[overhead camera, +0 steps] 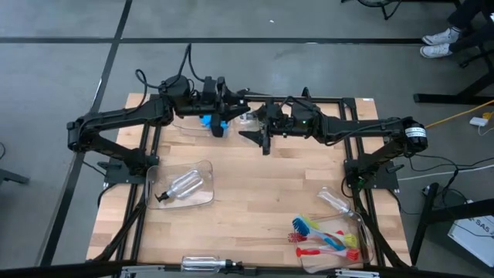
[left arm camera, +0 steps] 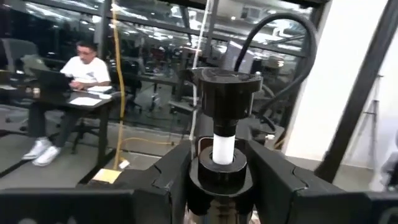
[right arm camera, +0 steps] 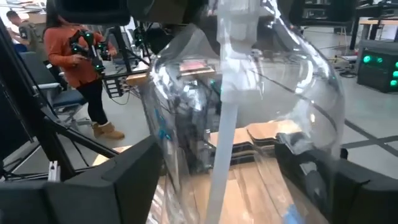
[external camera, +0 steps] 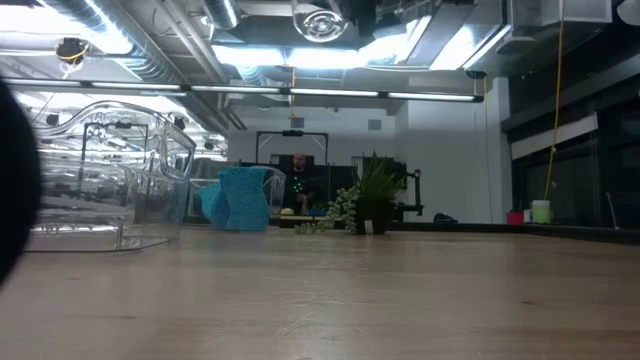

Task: Pick & Place Kitchen Sink Supplies
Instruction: Put the transparent soap dispenser into the middle transparent bin

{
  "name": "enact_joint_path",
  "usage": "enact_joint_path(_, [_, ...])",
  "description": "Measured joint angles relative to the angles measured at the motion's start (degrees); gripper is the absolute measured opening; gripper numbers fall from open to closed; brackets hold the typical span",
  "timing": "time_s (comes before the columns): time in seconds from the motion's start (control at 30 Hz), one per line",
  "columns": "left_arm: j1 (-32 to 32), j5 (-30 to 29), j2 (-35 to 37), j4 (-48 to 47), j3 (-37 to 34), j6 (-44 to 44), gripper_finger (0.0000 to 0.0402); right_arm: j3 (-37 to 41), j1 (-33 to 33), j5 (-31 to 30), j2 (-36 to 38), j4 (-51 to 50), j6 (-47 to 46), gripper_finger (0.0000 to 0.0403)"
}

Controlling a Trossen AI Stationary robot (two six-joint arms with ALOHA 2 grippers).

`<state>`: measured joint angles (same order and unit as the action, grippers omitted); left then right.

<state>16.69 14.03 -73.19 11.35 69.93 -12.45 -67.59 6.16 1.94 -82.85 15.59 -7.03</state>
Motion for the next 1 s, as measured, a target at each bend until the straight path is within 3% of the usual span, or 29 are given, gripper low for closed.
enact_joint_path(0.1, [0.0, -4.0, 0.7, -1.0, 0.0, 0.6, 0.0130, 0.0, 0.0, -2.2, 0.0, -0.1, 0.0, 0.0319])
enact_joint_path(0.33, [-1.5, -21.5, 3.0, -4.9, 0.0, 2.7, 0.0130, -0.1, 0.0, -15.1, 0.0, -1.7, 7.1, 0.0340])
enact_joint_path(0.5, [-2.6, -27.0, 3.3, -5.5, 0.0, 4.4, 0.0130, -0.1, 0.0, -17.7, 0.0, -1.7, 10.4, 0.0338])
enact_joint_path(0.67, [-4.5, -42.0, 3.4, -5.1, 0.0, 4.3, 0.0130, -0.1, 0.0, -21.7, 0.0, -1.7, 12.8, 0.0337])
enact_joint_path(0.83, [-4.6, -37.9, 3.4, -2.1, 0.0, 9.0, 0.0130, -0.1, 0.0, -21.8, 0.0, -0.9, 15.3, 0.0337])
enact_joint_path(1.0, [-4.8, -56.2, 3.2, 0.3, 0.0, 8.9, 0.0130, -0.1, 0.0, -23.9, -0.1, 1.1, 18.1, 0.0337])
